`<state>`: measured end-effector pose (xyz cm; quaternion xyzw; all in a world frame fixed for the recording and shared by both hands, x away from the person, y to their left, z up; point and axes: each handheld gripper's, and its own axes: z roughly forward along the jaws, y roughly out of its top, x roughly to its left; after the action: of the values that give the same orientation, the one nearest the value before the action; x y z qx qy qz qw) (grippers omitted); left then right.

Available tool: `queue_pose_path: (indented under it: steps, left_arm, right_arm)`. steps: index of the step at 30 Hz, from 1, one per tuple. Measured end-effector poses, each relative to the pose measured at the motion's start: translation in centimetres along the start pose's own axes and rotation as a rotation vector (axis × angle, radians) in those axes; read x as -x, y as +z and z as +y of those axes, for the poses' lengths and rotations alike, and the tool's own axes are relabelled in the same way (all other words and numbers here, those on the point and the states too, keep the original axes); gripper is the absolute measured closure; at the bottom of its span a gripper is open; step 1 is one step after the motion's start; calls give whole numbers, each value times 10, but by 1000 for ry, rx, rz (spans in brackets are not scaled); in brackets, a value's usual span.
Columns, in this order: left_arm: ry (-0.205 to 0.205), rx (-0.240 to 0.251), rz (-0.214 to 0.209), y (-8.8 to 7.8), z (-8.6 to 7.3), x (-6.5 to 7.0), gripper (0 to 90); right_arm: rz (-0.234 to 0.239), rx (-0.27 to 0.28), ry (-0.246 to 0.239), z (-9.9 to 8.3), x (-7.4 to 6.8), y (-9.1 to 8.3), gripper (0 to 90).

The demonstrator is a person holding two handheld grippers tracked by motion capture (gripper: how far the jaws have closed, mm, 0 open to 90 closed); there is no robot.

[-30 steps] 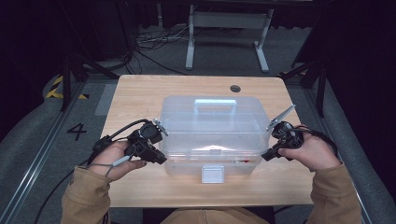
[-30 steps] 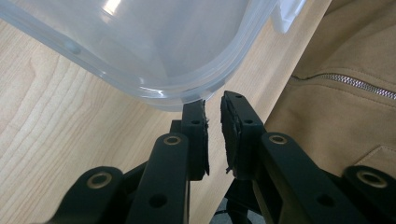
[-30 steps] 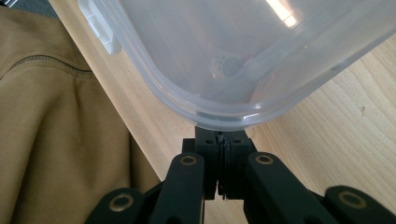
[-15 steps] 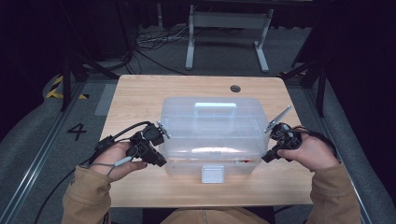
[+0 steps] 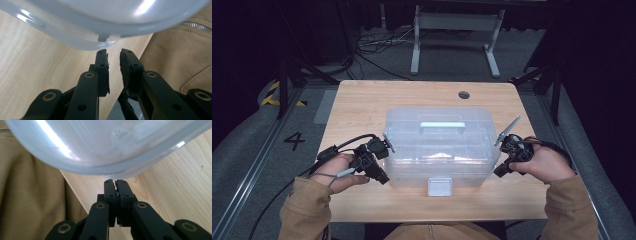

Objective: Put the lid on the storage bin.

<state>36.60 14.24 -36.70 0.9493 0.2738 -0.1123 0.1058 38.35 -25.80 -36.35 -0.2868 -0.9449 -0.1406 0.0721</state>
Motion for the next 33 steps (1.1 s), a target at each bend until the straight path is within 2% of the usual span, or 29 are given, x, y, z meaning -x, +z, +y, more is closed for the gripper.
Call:
queue_pose_path:
  steps: [6, 11, 15, 19, 21, 24, 26, 30, 32, 33]
  left_arm:
    - [5, 24, 4, -4, -1, 0, 738]
    - [13, 77, 16, -14, -5, 1, 731]
    - [15, 127, 19, -22, -10, 0, 723]
    - [7, 149, 15, -27, -14, -2, 708]
    - [-19, 168, 23, -30, -20, -5, 690]
    - [-43, 195, 24, -33, -26, -9, 673]
    - [-74, 213, 33, -36, -31, -13, 665]
    - [-143, 273, 56, -42, -39, -19, 643]
    - [-197, 333, 78, -47, -46, -25, 608]
    - [-197, 333, 78, -47, -46, -25, 594]
  right_arm:
    - [15, 3, -9, -1, 1, 1, 861]
    - [12, 15, -10, -2, 1, -2, 851]
    - [12, 46, -7, -5, 2, -7, 834]
    - [16, 87, 6, -8, 4, -12, 799]
    - [20, 124, 9, -10, 7, -16, 782]
    - [3, 159, 31, -12, 10, -21, 763]
    - [-5, 189, 43, -14, 12, -25, 747]
    - [-28, 252, 71, -16, 19, -33, 724]
    - [-45, 287, 82, -17, 23, -38, 708]
    - [-45, 287, 82, -17, 23, -38, 708]
